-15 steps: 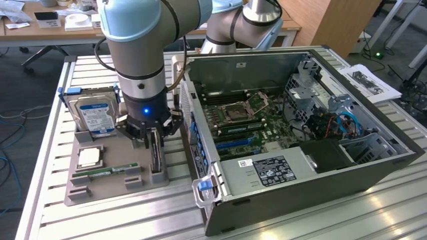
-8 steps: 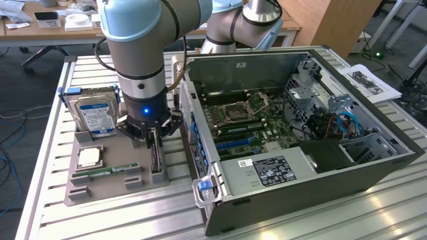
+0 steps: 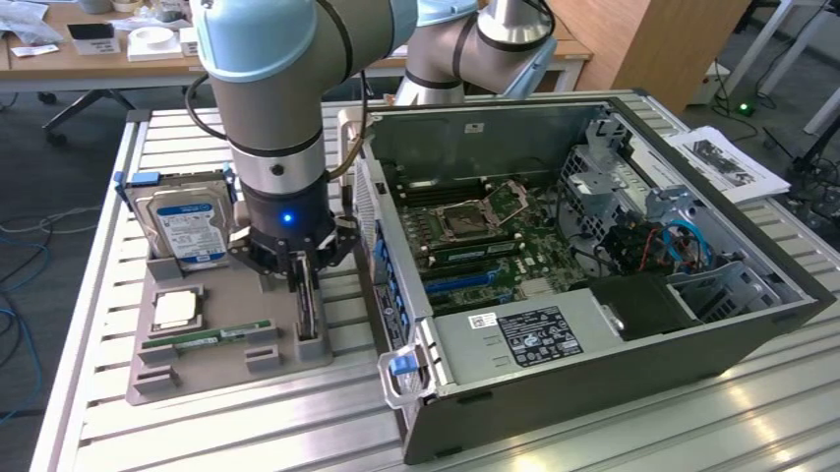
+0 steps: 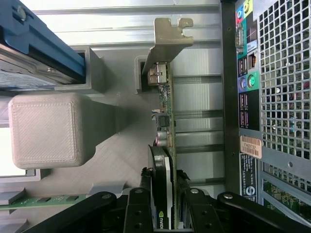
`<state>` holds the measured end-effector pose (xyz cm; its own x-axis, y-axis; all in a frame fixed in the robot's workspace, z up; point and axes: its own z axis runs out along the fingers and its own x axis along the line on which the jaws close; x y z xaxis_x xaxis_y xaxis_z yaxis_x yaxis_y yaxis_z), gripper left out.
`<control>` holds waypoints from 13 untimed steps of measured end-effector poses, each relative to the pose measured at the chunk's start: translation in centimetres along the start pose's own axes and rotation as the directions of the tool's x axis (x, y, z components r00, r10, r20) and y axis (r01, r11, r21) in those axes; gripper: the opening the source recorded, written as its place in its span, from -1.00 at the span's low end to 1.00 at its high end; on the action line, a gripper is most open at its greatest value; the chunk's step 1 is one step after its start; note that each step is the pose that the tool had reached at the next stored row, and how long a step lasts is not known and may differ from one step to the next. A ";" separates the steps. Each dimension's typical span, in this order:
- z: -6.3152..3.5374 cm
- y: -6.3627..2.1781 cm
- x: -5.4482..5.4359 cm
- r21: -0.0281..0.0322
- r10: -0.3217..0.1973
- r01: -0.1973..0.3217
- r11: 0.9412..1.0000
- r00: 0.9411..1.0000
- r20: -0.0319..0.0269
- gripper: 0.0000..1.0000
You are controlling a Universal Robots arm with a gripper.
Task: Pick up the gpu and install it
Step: 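Pick up the gpu and move the gpu toward the slot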
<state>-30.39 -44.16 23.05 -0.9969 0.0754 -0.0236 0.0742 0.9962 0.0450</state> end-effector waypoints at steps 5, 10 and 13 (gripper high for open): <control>0.00 0.00 0.1 0.000 0.000 0.000 1.000 1.000 0.000 -0.36; 0.03 0.00 0.1 -0.003 0.000 0.000 1.000 1.000 0.000 -0.36; 0.06 -0.01 0.1 -0.004 0.000 0.000 1.000 1.000 0.000 -0.36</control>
<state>-30.45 -44.15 23.00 -0.9969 0.0754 -0.0234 0.0742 0.9960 0.0490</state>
